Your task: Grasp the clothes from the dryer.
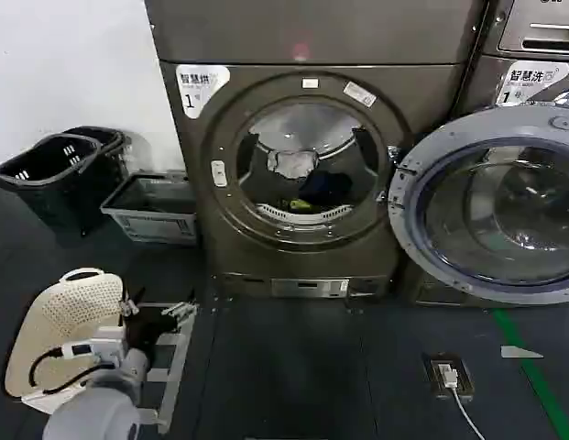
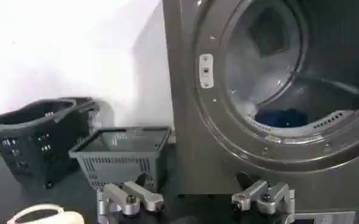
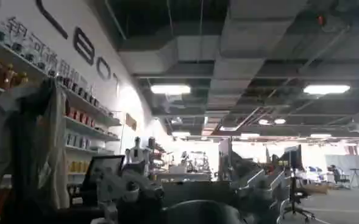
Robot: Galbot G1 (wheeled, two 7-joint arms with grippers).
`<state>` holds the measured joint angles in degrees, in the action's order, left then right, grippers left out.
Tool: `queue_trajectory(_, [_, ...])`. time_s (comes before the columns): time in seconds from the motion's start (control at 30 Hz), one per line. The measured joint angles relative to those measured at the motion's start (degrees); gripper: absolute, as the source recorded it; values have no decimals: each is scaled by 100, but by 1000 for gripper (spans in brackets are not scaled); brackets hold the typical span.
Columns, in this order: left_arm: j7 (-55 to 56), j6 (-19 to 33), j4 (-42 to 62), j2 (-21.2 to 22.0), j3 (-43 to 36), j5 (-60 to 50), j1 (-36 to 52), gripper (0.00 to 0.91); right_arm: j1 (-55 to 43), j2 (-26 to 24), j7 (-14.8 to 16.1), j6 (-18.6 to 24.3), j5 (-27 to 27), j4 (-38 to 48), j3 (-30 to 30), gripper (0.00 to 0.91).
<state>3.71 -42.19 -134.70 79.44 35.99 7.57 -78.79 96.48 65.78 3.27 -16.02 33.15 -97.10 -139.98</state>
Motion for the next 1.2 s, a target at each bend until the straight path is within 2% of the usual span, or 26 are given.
queue_trajectory(0.4, [0, 0, -36, -39, 4, 13, -4, 907, -21, 41, -3, 460, -63, 127, 228, 907])
queue_trajectory(1.2, [36, 0, -14, -29, -5, 76, 14, 907, -31, 37, -7, 674, -39, 219, 272, 907])
